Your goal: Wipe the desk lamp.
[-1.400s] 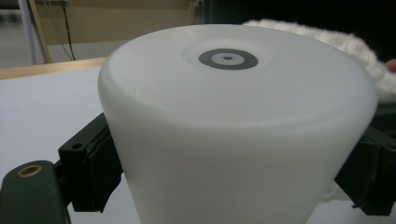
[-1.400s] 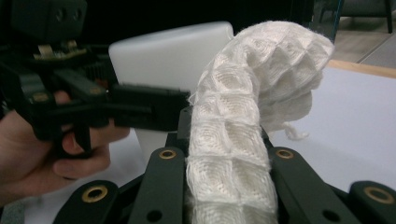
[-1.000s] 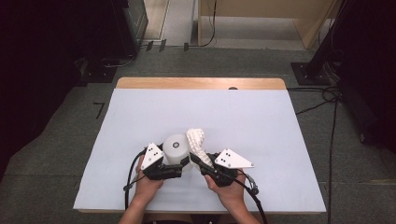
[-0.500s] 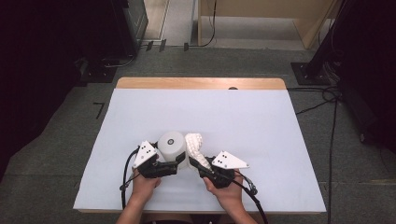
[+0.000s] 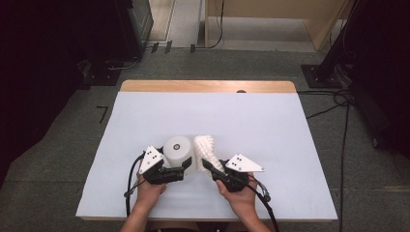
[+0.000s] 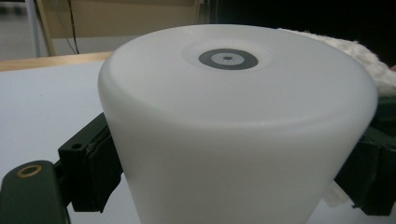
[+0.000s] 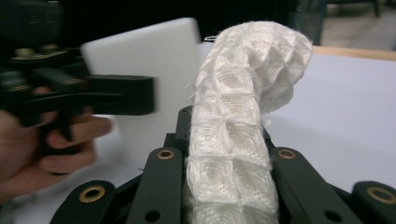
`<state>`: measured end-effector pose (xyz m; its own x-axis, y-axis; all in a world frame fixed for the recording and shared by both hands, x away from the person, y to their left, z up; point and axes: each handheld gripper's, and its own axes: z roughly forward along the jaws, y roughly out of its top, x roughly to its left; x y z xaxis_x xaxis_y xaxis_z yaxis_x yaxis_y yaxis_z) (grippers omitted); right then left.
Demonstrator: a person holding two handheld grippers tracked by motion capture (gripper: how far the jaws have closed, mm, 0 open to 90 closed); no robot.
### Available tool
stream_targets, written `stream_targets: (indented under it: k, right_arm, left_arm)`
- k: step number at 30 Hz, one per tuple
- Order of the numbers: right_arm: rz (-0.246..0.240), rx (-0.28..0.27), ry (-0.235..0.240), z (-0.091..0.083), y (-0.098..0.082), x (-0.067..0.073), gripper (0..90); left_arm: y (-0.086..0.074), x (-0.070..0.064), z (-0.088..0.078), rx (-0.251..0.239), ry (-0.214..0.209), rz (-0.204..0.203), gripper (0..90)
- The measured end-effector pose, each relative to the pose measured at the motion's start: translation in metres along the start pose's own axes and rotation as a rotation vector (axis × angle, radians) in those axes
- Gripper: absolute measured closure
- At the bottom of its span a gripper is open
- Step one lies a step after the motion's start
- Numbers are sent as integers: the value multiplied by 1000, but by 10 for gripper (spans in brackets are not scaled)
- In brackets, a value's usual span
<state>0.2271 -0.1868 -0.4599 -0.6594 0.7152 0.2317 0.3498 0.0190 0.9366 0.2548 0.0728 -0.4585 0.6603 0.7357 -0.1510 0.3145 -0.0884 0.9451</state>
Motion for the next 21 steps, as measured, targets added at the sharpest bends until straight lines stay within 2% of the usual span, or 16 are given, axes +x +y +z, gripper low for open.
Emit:
stream_targets:
  k: [2,6,8,11,16,18,21]
  right_arm:
    - [18,33,-42,-4,0,-14,738]
    - [114,108,-117,-12,-9,-46,727]
    - [147,138,-147,-15,-13,-57,713]
    - [181,185,-192,-18,-18,-74,640]
    - [177,256,-305,-24,-20,-97,441]
    - [203,272,-332,-28,-20,-104,390]
    - [181,273,-389,-34,-15,-107,343]
  left_arm:
    - [-1,1,0,1,4,-4,88]
    - [-2,3,0,7,12,-1,88]
    - [-2,4,1,11,17,-2,88]
    - [-4,5,2,24,24,2,88]
    - [-6,3,3,40,34,12,88]
    - [-6,3,3,46,36,14,88]
    - [-7,5,3,51,42,11,88]
